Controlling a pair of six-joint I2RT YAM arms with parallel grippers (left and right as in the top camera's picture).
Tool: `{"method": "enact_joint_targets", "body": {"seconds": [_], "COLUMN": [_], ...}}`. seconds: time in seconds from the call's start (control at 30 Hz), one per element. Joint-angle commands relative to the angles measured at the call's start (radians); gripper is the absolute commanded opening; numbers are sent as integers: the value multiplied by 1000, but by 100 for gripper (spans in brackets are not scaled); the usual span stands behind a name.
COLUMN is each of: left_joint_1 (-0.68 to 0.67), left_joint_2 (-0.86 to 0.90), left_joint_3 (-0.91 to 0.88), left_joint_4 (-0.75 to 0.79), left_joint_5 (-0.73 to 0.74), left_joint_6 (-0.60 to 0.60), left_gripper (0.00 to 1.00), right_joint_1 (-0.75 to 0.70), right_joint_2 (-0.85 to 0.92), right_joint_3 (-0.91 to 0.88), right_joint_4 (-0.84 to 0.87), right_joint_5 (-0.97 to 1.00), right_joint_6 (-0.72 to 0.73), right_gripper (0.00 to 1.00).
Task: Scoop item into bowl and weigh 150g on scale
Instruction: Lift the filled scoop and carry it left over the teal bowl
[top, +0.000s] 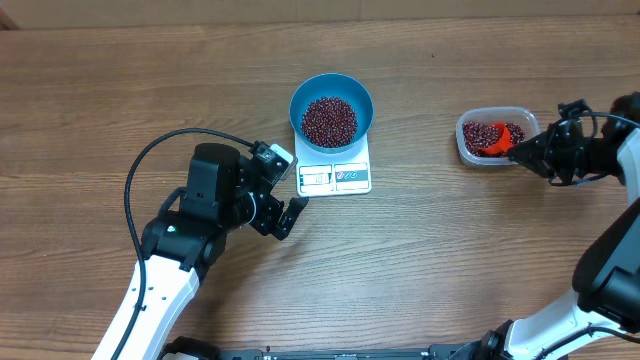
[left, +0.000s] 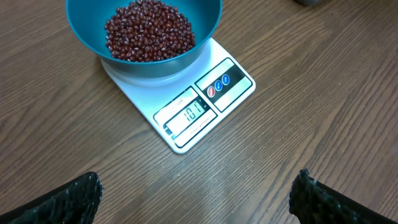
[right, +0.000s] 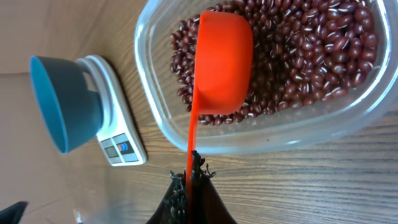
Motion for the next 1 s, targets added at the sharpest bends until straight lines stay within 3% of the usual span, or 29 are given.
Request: {"method": "enact_joint_targets", "body": {"seconds": [0.0,0.47,0.97], "left_joint_1": [5,5,5], "left_joint_2": [5,5,5], "left_joint_3": [-4,-4,-4], "left_joint_4": [1,1,1], "left_joint_5": [7,7,7], "left_joint_6": [-14,-14,-14], "left_gripper": [99,100,100], "right_joint_1": [-26,-117,-137], "right_joint_2": [3,3,3], "right_joint_3": [-7,-7,-7], "right_joint_4": [-8,-47,-110], "right_joint_5": [-82,-222,-498], "right_joint_6": [-56,-141,-248], "right_gripper": [4,4,4]}}
